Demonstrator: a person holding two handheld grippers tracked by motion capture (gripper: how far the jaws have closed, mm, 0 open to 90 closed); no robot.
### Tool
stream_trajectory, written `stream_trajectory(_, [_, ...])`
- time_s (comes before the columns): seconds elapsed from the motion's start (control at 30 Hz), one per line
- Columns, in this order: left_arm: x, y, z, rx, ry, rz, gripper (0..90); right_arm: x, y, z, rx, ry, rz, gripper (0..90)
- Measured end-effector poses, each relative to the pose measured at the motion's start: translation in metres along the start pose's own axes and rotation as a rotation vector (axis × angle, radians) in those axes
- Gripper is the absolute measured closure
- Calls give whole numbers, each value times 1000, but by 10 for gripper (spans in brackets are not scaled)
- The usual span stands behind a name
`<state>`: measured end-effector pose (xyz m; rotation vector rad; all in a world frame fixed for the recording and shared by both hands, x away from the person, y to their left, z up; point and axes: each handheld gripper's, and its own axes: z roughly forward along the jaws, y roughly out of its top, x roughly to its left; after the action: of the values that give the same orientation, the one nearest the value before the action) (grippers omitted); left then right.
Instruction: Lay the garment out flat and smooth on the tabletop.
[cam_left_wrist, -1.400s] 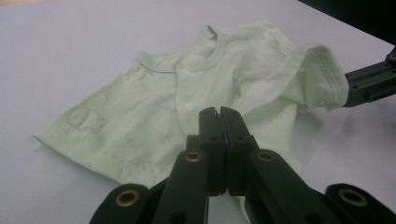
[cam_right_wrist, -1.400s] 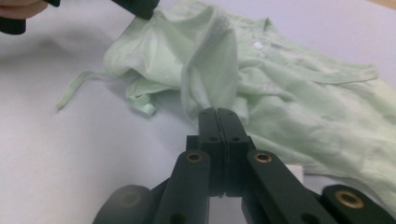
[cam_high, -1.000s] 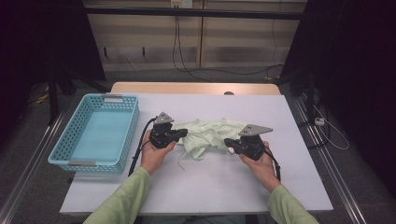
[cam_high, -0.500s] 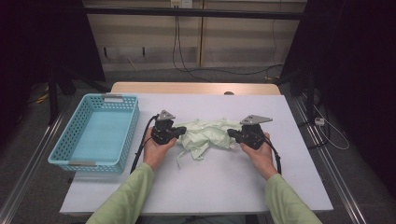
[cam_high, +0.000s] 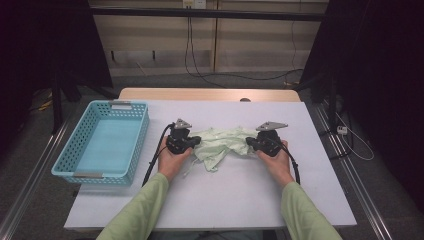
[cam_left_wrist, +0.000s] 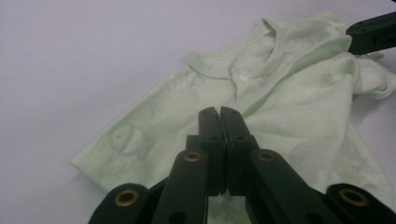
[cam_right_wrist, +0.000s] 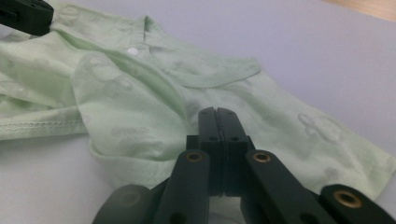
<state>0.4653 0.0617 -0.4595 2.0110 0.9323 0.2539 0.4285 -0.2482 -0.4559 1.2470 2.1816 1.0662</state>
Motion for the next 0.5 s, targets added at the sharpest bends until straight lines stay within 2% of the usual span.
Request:
stream_trajectory(0.03, [0,-1,1,2,-8,-3,870,0,-1,1,3,0,-3,900])
stream_trajectory(0.1, [-1,-1,1,13,5,7,760,0,-2,2,12,7,-6,889])
stream_trajectory(0.17, [-4,1,-4,-9,9,11,712,2,-2,3,16,18,-6,852])
stream_trajectory(0.27, [-7,5,-14,-30,11,18,564,3,-1,0,6,24,-7,766])
stream_trajectory(0.3, [-9,6,-19,-43,8,23,543,3,-1,-1,4,23,-7,746])
stream_trajectory(0.37, [-12,6,-27,-59,6,32,523,4,0,-4,-6,16,-5,687])
stream_trajectory(0.5, [-24,0,-44,-91,-27,59,578,6,0,-15,-38,17,-10,676])
